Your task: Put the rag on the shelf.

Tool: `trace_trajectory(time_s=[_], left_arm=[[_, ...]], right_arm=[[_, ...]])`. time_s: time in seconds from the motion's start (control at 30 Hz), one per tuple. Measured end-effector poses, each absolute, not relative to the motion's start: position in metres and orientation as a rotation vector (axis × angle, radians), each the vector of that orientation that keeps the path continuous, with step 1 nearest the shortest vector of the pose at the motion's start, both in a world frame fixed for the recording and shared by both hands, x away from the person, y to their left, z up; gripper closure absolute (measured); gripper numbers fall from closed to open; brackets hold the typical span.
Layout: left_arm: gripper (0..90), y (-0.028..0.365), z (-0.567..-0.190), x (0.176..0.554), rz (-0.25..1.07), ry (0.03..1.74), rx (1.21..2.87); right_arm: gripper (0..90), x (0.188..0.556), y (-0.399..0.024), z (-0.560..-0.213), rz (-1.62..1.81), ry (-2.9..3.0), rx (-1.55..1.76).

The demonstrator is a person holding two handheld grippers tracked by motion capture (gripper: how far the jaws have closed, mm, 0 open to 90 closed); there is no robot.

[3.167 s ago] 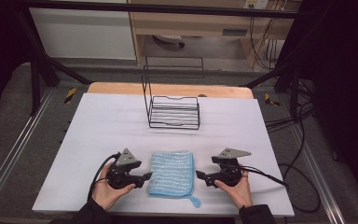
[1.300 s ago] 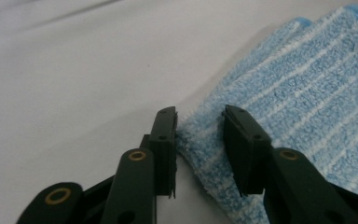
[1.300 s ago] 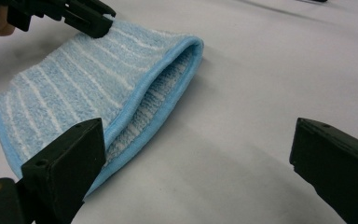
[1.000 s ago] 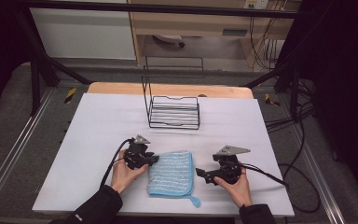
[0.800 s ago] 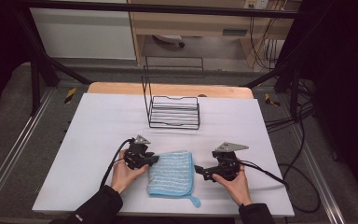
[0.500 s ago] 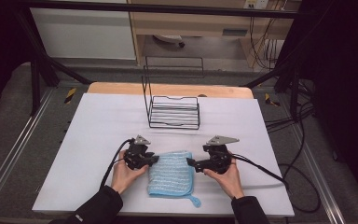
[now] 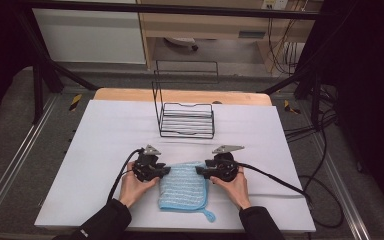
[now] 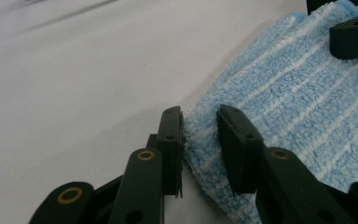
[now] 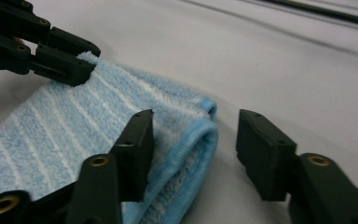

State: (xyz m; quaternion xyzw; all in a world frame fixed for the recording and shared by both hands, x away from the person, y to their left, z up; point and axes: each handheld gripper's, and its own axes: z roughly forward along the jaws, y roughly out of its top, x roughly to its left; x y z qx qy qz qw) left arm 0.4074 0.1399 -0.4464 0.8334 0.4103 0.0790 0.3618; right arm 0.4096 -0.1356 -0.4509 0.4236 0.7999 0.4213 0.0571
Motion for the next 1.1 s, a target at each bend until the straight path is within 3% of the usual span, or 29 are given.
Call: trace_trajectory(time_s=[0.1, 0.57, 1.1], left_arm=[[69.7, 0.1398, -0.4465, 0.4073, 0.202, 1.056, 2.146], [70.4, 0.1407, -0.4469, 0.4077, 0.196, 1.044, 2.145], [79.8, 0.1457, -0.442, 0.4078, 0.137, 1.04, 2.103]], right_arm=[[57.9, 0.4095, -0.1347, -0.4526, 1.269, 2.456, 1.318], [75.5, 0.4116, -0.1318, -0.4556, 1.301, 2.504, 1.385], [79.7, 0.4104, -0.1349, -0.4479, 1.335, 2.489, 1.405]])
